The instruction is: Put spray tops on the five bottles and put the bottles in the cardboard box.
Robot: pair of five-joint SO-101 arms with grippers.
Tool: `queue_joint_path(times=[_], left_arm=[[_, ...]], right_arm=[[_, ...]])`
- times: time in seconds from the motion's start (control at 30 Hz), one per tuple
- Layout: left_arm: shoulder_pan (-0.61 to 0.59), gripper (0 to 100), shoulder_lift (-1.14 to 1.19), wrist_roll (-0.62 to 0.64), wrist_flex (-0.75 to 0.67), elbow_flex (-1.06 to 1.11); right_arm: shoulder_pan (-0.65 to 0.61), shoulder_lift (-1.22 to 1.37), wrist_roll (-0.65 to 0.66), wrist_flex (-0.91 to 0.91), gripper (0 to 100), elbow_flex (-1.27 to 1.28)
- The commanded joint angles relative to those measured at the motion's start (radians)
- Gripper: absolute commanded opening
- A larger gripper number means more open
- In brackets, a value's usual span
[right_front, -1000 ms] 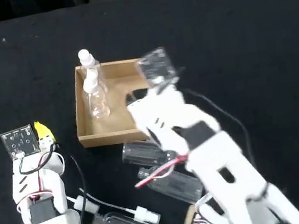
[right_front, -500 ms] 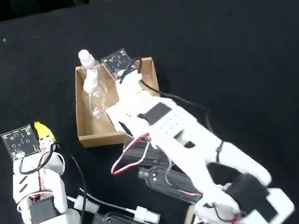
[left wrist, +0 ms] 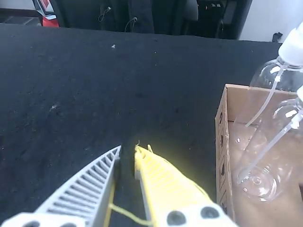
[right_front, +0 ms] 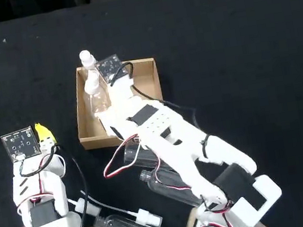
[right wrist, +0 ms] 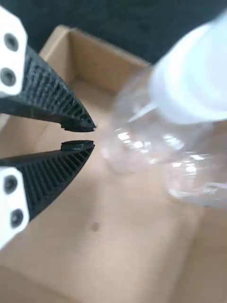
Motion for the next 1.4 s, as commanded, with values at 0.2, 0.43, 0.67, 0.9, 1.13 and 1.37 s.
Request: queue_joint_path(times=[0.2,0.43,0.67,0.9,1.13,1.37], left_arm=[[0.015,3,-0.015,-0.003,0.002,0.025],[0.015,3,-0.015,-0.003,0.002,0.025],[0.015,3,-0.015,-0.005,0.002,0.025],[0.015,3,-0.015,-0.006,0.003,0.025],[0.015,3,-0.015,-0.005,0.003,0.025],[0.013,3,-0.015,-0.005,0.003,0.025]], right_arm=[[-0.015,-0.01,-0.017,-0.212,1.1,0.053],[-0.014,-0.005,-0.015,-0.221,1.1,0.045],[-0.009,-0.001,-0.015,-0.201,1.1,0.051],[0.081,-0.15,-0.015,-0.049,1.1,0.053],[0.19,-0.068,-0.017,-0.186,1.1,0.058],[0.187,0.157,-0.015,-0.436,1.1,-0.001]])
